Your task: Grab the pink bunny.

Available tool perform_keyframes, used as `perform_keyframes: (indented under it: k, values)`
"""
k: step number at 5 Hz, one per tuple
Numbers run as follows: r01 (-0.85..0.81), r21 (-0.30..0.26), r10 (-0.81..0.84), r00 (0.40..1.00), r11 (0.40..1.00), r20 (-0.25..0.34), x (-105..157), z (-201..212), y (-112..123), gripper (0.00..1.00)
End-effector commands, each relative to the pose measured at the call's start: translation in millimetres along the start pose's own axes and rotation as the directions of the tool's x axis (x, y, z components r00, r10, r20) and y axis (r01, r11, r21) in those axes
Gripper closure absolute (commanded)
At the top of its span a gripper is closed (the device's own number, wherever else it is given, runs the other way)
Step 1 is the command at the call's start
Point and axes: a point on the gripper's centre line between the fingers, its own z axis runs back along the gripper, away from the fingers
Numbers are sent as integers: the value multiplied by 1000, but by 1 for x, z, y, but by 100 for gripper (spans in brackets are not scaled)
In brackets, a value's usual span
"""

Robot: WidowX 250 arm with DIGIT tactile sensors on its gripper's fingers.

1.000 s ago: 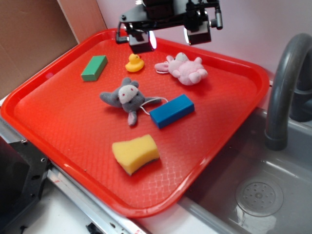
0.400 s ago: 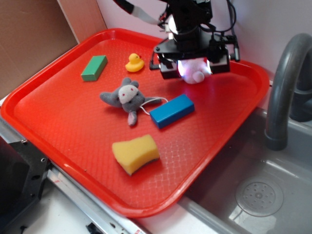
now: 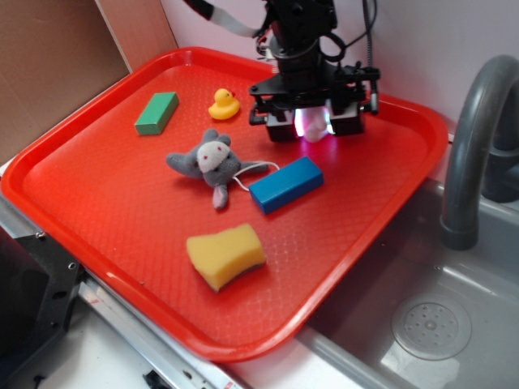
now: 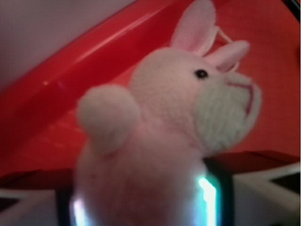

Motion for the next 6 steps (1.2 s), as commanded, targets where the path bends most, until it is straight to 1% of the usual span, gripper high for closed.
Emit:
perform_keyframes:
  k: [1, 2, 3, 4, 5, 6]
  values:
    - [312, 58, -317, 942, 948, 110, 14, 119, 16, 100]
    - [534, 36, -530, 844, 845, -80, 5, 159, 37, 100]
    - [628, -27, -626, 770, 778, -121, 1, 172, 42, 100]
    - [662, -150, -677, 729, 735, -99, 6, 193, 53, 100]
    - [650, -125, -660, 748, 749, -68, 4, 201, 63, 100]
    - [651, -141, -665, 741, 746, -95, 6, 202, 66, 100]
